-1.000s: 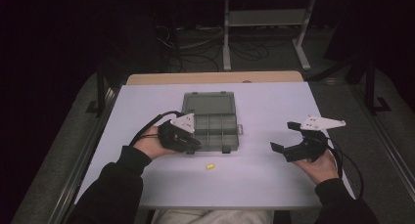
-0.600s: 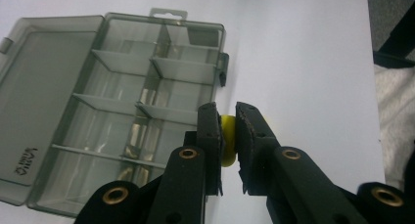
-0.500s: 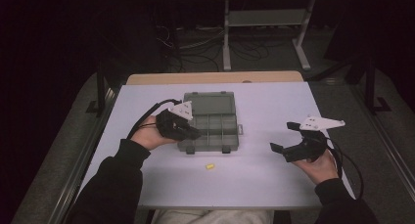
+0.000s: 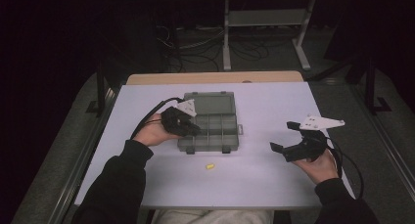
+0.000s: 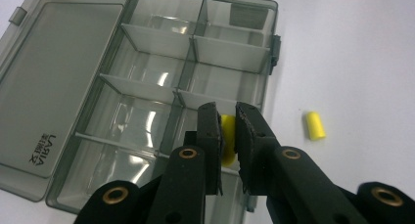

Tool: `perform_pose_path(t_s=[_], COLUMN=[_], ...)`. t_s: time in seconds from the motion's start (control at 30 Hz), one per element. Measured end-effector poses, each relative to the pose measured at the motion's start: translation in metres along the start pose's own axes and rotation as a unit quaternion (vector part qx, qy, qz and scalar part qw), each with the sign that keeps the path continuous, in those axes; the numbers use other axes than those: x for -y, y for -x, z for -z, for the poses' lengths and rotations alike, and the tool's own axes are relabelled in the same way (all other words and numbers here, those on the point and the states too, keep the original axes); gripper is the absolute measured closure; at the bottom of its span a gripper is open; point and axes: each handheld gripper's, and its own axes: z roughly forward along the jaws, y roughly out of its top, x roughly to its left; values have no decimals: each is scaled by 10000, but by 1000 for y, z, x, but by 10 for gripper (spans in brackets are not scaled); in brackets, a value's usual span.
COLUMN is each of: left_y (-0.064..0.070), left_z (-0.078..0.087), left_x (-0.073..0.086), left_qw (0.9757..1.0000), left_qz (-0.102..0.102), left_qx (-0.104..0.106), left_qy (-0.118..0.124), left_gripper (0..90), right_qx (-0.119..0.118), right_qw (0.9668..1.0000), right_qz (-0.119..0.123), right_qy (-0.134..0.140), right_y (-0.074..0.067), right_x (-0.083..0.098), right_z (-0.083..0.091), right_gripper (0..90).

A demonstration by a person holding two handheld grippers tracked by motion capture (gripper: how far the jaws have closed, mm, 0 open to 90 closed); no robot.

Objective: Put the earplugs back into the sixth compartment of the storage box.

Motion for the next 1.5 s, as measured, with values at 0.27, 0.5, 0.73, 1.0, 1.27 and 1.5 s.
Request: perform_pose_path(t_s=[0.27,0.5,0.73,1.0,1.27,1.5], left_y=[2,-2,-5,-6,-3,8], left_z=[-13,-22,-31,-42,-41,-36], left_x=[0,10,15,20,20,15], left_qw=[10000,9999,9999,9996,9996,9995], left_qz=[-52,56,154,261,281,259], left_qx=[1,-2,8,70,73,-6], left_qy=[-69,-99,-64,11,53,184], left_gripper=[810,810,809,807,712,617], right_qx=[-3,-15,-27,-41,-47,-32], right_qw=[10000,10000,10000,10000,10000,10000], right_qz=[4,16,13,9,17,19], right_qy=[-10,-30,-58,-64,-55,-69], right_y=[0,-1,-1,-1,-1,-2], right_x=[0,0,0,0,0,0], right_z=[0,-1,-2,-2,-2,-2], right_gripper=[0,0,0,0,0,0])
